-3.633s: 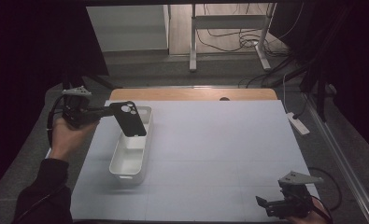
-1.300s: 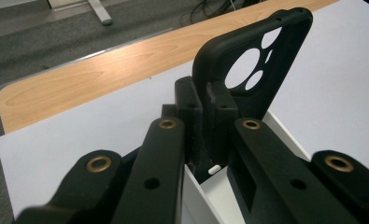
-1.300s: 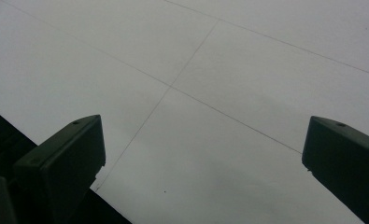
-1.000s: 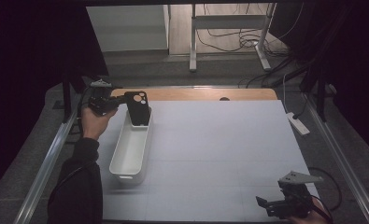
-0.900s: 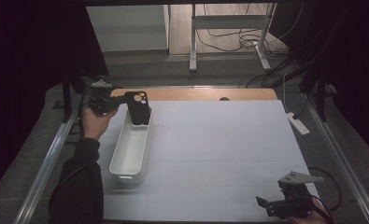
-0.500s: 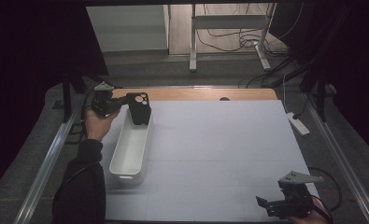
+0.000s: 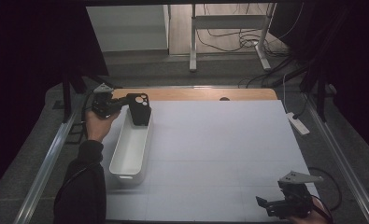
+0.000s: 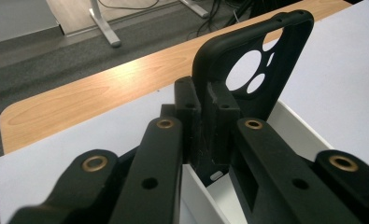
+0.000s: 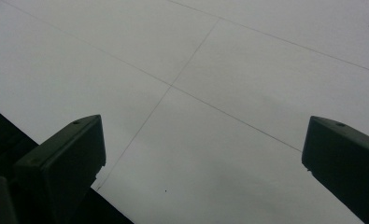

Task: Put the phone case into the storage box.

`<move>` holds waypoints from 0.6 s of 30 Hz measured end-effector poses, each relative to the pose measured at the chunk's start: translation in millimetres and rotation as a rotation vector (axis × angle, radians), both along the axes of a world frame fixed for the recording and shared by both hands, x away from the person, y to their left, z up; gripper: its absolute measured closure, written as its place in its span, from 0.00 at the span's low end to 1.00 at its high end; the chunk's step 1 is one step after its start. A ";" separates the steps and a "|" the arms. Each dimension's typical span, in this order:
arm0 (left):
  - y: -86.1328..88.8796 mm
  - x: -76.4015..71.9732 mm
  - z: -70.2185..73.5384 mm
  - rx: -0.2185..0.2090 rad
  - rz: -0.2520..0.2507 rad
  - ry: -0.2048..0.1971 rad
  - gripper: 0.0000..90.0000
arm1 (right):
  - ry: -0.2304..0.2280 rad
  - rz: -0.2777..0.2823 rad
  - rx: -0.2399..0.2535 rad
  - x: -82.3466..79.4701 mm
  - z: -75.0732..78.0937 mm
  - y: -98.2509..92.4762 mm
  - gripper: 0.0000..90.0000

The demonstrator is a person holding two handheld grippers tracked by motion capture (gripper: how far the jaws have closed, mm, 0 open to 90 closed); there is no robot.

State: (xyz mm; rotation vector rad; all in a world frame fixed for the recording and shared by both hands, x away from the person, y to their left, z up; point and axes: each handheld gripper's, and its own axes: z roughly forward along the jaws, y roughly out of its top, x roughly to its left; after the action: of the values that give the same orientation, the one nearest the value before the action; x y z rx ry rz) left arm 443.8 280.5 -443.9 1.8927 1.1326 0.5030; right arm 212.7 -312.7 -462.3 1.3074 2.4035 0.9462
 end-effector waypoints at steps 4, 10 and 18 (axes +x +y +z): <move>-0.8 1.0 -1.0 -0.007 0.009 0.005 0.87 | 0.000 0.000 0.000 0.0 0.0 0.0 0.00; -0.6 0.9 -3.5 -0.015 0.015 0.011 0.84 | 0.003 -0.002 0.001 -0.1 0.1 -0.1 0.00; -0.4 -0.8 -3.7 -0.028 0.027 0.019 0.73 | 0.000 0.000 0.000 -0.1 0.1 -0.1 0.00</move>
State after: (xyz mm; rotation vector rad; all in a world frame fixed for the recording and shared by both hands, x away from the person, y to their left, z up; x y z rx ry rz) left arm 443.0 280.1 -447.7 1.8640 1.1724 0.4829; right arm 212.6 -312.8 -462.3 1.3071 2.4037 0.9459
